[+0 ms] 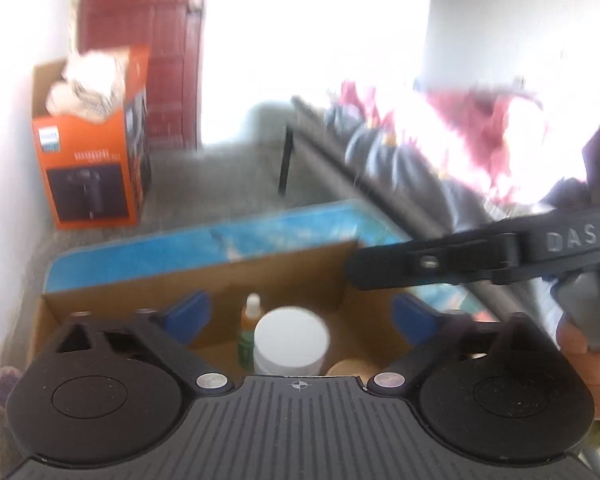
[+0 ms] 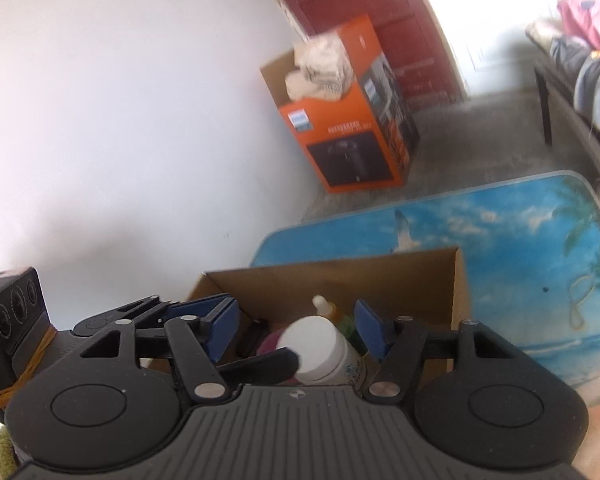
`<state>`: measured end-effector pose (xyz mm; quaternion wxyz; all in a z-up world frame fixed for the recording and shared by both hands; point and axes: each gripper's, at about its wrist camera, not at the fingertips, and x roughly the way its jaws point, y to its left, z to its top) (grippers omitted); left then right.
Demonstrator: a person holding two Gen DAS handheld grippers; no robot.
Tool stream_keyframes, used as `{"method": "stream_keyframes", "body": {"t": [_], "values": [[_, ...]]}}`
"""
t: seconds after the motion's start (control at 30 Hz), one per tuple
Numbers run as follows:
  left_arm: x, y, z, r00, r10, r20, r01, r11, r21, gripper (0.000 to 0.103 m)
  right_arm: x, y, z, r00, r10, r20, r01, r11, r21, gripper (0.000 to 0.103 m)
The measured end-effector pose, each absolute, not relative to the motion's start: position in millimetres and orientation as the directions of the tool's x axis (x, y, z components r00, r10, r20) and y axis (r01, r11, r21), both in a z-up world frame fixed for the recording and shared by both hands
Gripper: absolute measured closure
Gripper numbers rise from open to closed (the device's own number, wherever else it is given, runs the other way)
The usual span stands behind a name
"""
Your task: Organize rigid objects
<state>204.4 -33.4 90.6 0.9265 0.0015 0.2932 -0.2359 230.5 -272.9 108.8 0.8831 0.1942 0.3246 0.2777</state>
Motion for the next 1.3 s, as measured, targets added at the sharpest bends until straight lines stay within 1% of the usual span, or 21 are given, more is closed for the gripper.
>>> {"method": "stream_keyframes", "body": {"t": [0.03,0.07,0.1,0.17,0.23,0.37,0.5,0.6,0.67,0.73,0.8,0.83,0.93,1.13,1.3], "values": [[193.4,-29.3,96.5,0.73,-0.447,-0.518,0.443,0.886,-0.141,0.0,218.6,-276.2,114.6,0.651,0.612,-0.449,-0.371,0.772,0.515,0.022],[182.8,-26.5,101.2,0.74,-0.454,-0.496,0.445,0.884,-0.145,0.0,205.6,-279.1,120.7,0.669,0.605,-0.432,-0.378,0.777,0.503,0.017],[173.3,-23.9,106.0,0.752,-0.449,-0.481,0.437,0.888,-0.145,0.0,192.9,-281.9,126.0,0.687,0.595,-0.417,-0.383,0.784,0.489,0.008],[155.6,-18.9,110.1,0.783,-0.411,-0.468,0.391,0.909,-0.144,0.0,167.6,-286.4,133.2,0.735,0.561,-0.382,-0.375,0.805,0.46,0.0],[143.8,-13.3,109.8,0.806,-0.334,-0.488,0.307,0.942,-0.138,0.0,143.7,-285.8,136.6,0.774,0.514,-0.371,-0.358,0.837,0.413,0.0],[126.8,-3.8,96.4,0.852,-0.123,-0.509,0.112,0.992,-0.054,0.0,108.5,-270.2,129.7,0.838,0.352,-0.417,-0.253,0.928,0.274,0.0],[112.8,3.9,86.9,0.856,-0.023,-0.517,0.025,1.0,-0.002,0.0,88.3,-249.3,115.1,0.876,0.182,-0.446,-0.138,0.982,0.13,0.0],[106.3,8.8,81.5,0.86,0.038,-0.509,-0.037,0.999,0.011,0.0,84.8,-238.4,101.1,0.861,0.157,-0.483,-0.106,0.986,0.131,0.0],[105.8,9.7,79.6,0.85,0.042,-0.524,-0.036,0.999,0.023,0.0,86.5,-231.9,93.2,0.85,0.135,-0.509,-0.075,0.988,0.138,0.0],[108.2,5.4,77.6,0.826,0.027,-0.563,0.015,0.997,0.069,0.0,88.5,-225.4,88.6,0.84,0.114,-0.53,-0.048,0.99,0.136,0.0],[107.7,3.5,74.1,0.815,0.011,-0.579,0.063,0.992,0.108,0.0,88.2,-219.6,86.4,0.838,0.111,-0.535,-0.042,0.989,0.139,0.0],[105.2,4.6,71.5,0.812,0.014,-0.583,0.061,0.992,0.11,0.0,88.8,-215.7,86.2,0.838,0.116,-0.534,-0.049,0.989,0.137,0.0],[106.9,9.2,72.7,0.792,-0.004,-0.611,0.063,0.995,0.075,0.0,91.9,-201.8,86.2,0.833,0.111,-0.542,-0.067,0.993,0.1,0.0],[116.2,23.8,72.2,0.731,-0.07,-0.679,0.051,0.998,-0.048,0.0,102.7,-186.8,83.4,0.813,0.129,-0.568,-0.103,0.992,0.077,0.0],[114.0,27.5,74.1,0.727,-0.081,-0.682,0.045,0.997,-0.07,0.0,108.9,-181.6,77.4,0.797,0.122,-0.591,-0.103,0.993,0.066,0.0]]}}
